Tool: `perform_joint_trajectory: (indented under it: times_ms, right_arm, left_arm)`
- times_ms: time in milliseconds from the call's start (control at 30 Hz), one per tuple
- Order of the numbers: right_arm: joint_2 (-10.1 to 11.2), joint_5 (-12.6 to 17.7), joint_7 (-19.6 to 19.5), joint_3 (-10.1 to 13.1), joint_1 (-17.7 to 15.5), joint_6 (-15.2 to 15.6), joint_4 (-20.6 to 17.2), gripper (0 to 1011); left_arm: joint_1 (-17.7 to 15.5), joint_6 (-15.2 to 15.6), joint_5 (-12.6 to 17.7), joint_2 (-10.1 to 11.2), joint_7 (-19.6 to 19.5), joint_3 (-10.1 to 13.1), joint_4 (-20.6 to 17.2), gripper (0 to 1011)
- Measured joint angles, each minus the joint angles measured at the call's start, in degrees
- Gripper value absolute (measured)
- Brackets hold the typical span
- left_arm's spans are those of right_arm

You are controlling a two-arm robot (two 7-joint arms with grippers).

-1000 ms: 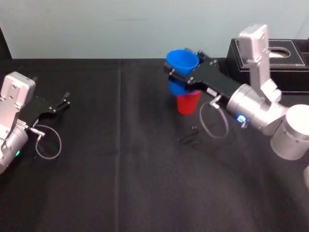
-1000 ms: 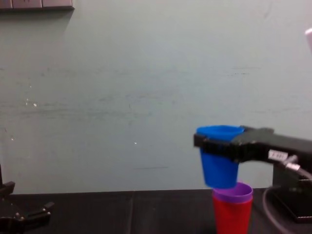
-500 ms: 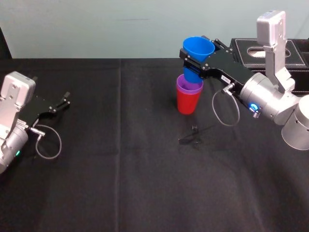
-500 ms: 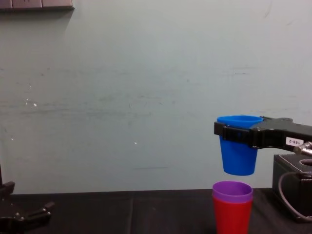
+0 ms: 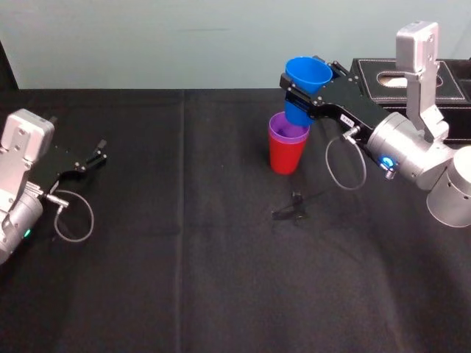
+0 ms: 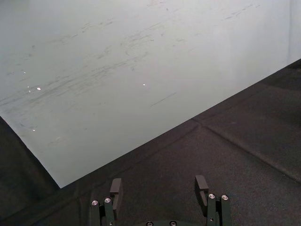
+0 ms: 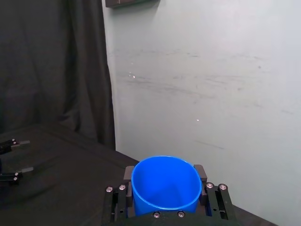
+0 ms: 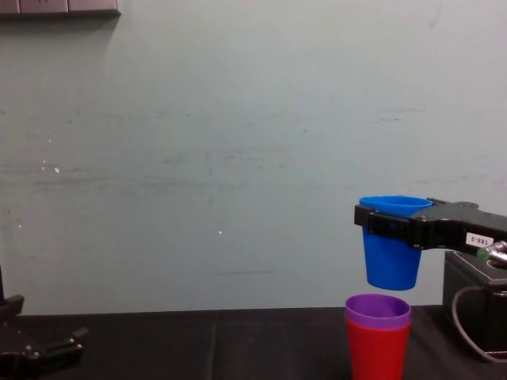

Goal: Stack the three plastic cups sequentially using one hand.

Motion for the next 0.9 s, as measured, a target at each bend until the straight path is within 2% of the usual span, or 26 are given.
perform_joint_trajectory:
  times_ms: [533, 900]
  right_arm:
    - [-1.20, -0.56, 1.42, -1.04, 1.56, -3.18, 4.94, 761]
    - [-1.53, -1.49, 1.71, -1.37, 1.68, -4.27, 6.02, 761]
  left_arm:
    - [0.00, 0.00, 0.00, 0.00, 0.00, 0.00, 0.00, 1005]
    - [0.00, 0.00, 0.00, 0.00, 0.00, 0.00, 0.00, 1005]
